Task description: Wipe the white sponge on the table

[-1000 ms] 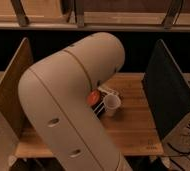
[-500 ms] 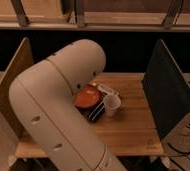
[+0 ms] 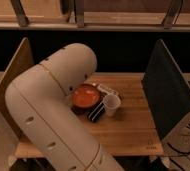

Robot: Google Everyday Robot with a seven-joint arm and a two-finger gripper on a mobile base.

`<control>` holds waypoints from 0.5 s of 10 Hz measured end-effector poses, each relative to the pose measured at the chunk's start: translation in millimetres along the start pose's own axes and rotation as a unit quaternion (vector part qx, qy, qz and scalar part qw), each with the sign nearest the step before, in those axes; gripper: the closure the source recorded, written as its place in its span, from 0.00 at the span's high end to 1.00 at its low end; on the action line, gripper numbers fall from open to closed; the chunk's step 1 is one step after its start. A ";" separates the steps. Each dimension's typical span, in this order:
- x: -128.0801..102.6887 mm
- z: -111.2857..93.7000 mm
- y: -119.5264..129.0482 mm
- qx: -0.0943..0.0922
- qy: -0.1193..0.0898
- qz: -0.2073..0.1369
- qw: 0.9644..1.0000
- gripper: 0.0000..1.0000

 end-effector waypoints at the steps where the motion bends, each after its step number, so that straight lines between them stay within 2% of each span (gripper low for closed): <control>1: -0.7 0.6 0.3 0.001 0.001 -0.003 1.000 0.06; 2: -2.4 -0.9 -1.7 0.007 0.000 -0.008 1.000 0.00; 5: -11.1 -19.6 -26.8 0.041 -0.024 0.001 0.999 0.00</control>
